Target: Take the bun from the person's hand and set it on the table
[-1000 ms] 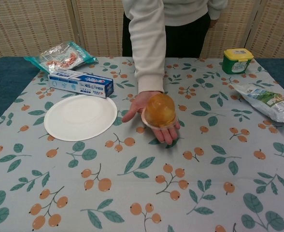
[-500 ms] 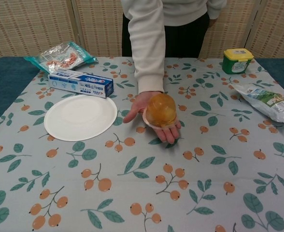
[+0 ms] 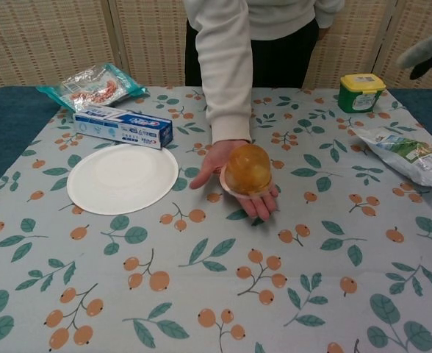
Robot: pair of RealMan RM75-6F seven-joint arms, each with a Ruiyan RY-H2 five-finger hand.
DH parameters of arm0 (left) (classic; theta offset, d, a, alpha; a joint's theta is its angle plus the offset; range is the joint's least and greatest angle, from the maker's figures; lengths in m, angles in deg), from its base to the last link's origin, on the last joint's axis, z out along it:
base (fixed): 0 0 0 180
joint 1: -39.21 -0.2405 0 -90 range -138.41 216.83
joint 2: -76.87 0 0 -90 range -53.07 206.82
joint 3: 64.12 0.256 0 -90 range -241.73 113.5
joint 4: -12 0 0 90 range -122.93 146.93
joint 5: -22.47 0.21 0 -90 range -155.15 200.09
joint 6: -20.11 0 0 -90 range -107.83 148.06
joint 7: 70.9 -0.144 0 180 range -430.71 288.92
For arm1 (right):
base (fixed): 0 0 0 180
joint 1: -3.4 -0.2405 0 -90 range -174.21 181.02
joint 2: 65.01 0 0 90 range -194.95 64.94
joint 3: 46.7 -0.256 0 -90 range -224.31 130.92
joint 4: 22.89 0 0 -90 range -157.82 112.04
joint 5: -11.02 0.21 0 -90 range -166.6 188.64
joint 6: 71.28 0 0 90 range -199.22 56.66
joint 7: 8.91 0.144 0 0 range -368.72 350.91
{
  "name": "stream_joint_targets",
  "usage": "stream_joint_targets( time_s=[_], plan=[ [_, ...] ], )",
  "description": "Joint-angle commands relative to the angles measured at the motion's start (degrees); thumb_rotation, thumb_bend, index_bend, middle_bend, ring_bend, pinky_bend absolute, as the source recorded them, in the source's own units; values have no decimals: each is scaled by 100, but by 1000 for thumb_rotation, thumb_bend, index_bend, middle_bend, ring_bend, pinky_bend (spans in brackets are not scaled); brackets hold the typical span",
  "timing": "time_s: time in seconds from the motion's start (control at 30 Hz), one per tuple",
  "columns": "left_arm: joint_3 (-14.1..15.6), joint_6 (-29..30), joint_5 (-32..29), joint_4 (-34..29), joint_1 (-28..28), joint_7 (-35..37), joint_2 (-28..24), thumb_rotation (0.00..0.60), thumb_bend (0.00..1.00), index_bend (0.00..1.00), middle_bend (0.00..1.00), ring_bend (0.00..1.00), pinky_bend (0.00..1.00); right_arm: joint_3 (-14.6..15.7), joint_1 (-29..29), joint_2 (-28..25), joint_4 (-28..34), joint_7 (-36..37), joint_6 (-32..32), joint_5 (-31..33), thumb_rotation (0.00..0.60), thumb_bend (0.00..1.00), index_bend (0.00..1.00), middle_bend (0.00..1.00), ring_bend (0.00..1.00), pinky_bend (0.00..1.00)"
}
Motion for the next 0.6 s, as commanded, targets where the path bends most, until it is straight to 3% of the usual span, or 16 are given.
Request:
stream_joint_targets(
  time_s=[0.03,0.3,0.6],
  plan=[
    [13,8,-3,14,-17,17,3,600,278,38,39,111,64,-258,-707,421,123,-387,-812,457,600,264,106,175,157,272],
    [37,95,-19,80,-108,104,-13,600,278,38,39,111,63,-555,-1697,1370,-375,-1026,-1722,1455,600,252,61,130,109,272],
    [74,191,-34,135,-223,193,-37,600,278,38,38,112,63,-547,-2494,2324,-1201,-1685,-2137,2270,600,252,61,129,105,272]
  ],
)
